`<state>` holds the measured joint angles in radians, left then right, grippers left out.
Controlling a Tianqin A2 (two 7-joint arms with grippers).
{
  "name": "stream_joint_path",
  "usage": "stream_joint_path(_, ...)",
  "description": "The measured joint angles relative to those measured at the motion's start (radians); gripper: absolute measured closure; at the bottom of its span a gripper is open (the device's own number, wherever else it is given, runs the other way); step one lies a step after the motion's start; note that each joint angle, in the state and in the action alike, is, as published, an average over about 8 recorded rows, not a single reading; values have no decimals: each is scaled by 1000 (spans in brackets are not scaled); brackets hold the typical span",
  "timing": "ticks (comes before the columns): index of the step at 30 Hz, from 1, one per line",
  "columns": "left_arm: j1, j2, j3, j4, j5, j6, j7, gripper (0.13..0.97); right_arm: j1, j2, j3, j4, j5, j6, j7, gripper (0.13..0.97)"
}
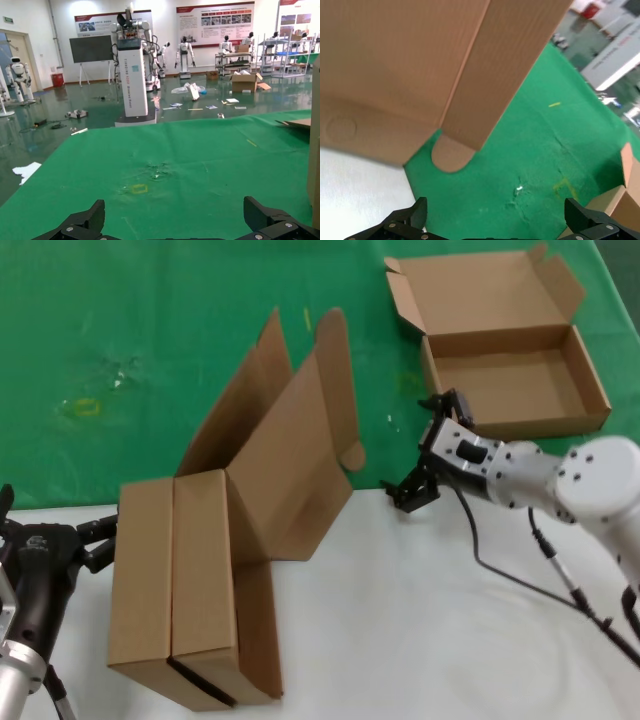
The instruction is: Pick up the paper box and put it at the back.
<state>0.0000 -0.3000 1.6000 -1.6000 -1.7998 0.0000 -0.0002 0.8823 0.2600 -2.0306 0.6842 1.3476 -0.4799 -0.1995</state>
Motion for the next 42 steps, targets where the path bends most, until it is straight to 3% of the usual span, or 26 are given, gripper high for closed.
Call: stream_joint_path(42,0,0,0,0,0,0,0,132,-808,37,395,839,415,440,183,129)
